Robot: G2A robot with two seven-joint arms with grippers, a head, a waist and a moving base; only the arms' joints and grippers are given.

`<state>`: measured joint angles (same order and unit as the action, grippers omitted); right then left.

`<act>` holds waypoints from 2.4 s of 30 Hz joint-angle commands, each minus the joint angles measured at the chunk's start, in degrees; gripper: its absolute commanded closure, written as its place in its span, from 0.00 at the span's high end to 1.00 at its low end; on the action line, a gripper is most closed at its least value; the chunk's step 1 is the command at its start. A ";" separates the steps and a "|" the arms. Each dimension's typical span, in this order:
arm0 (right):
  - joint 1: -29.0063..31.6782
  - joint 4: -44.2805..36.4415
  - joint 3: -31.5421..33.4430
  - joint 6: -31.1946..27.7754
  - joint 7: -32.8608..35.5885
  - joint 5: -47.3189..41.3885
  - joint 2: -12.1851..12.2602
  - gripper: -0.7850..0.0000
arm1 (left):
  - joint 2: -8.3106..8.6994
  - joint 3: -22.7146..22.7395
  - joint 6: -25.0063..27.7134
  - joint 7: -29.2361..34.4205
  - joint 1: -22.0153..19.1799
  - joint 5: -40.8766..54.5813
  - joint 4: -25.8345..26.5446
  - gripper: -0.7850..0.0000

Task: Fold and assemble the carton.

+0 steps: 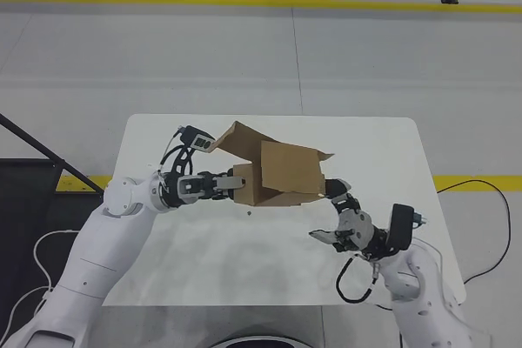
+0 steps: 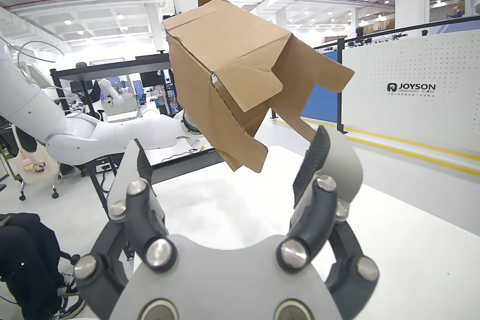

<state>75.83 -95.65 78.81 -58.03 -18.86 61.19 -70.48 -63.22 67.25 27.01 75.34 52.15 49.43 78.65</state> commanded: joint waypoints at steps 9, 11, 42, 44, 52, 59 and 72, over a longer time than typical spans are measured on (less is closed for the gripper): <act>-1.44 1.20 -2.21 0.03 -0.36 -2.05 0.86 0.25 | -0.27 0.46 -0.49 0.91 0.00 0.68 -0.54 0.00; -1.51 1.19 -2.55 0.03 -0.60 -2.14 1.13 0.13 | -0.33 0.53 -0.55 0.95 -0.02 0.82 -0.61 0.00; 2.25 -5.22 -1.53 7.10 -7.97 9.32 3.28 0.00 | -0.84 2.68 -1.44 -1.59 0.46 -1.55 -0.94 1.00; 3.08 -6.48 -1.28 8.64 -8.05 11.21 3.36 0.00 | -0.79 3.28 -1.09 -2.69 0.96 -1.86 -0.52 1.00; 5.98 -10.02 -0.04 11.34 -8.87 15.00 3.75 0.00 | -0.28 6.78 1.45 -4.51 3.62 -3.21 1.26 1.00; 7.74 -12.04 0.82 12.58 -8.99 17.16 4.09 0.00 | 0.33 10.29 4.93 -5.96 6.87 -6.30 3.91 1.00; 8.92 -14.07 0.99 15.44 -6.04 18.63 4.46 0.00 | 1.31 17.38 10.71 -9.71 14.45 -7.92 11.80 1.00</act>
<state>84.78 -109.58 79.91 -42.77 -25.22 79.79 -66.02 -61.97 84.25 37.52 65.91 66.04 41.93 89.87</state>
